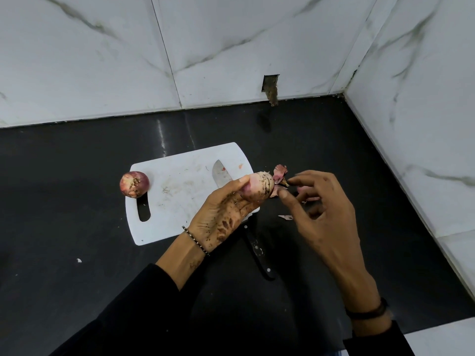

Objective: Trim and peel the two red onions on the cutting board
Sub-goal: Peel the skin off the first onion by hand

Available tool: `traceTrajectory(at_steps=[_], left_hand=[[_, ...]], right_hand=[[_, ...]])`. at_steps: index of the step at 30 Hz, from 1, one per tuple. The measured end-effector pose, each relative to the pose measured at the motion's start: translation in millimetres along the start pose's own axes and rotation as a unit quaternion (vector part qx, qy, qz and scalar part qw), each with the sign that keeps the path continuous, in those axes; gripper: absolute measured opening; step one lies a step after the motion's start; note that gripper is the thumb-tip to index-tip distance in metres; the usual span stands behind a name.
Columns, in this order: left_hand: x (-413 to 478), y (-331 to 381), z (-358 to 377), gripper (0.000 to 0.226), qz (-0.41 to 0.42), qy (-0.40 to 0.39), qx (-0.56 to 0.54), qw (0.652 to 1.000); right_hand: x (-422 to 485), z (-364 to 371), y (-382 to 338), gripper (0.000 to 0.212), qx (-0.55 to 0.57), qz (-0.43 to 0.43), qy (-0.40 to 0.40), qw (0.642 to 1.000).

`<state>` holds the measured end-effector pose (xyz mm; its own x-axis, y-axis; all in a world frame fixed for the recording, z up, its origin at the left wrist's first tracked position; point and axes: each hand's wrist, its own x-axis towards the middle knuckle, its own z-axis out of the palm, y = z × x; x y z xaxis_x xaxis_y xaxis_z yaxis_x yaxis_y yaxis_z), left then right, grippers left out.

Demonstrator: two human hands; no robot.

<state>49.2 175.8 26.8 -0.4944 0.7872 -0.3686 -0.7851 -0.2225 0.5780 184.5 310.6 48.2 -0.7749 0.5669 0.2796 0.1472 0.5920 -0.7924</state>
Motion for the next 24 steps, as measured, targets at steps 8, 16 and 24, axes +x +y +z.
traceTrajectory(at_steps=[8,16,24], left_hand=[[-1.6,2.2,6.4,0.058,-0.008,0.016,-0.035,0.999],[0.2,0.8,5.9,0.060,-0.024,-0.006,-0.079,0.997],[-1.9,4.6,5.3,0.078,0.015,-0.080,-0.038,0.996]], right_hand=[[4.7,9.5,-19.4,0.052,0.084,0.001,-0.015,0.996],[3.8,19.5,-29.6,0.037,0.101,-0.014,-0.005,0.995],[-1.0,22.3,-33.3,0.033,0.124,-0.004,0.001,0.992]])
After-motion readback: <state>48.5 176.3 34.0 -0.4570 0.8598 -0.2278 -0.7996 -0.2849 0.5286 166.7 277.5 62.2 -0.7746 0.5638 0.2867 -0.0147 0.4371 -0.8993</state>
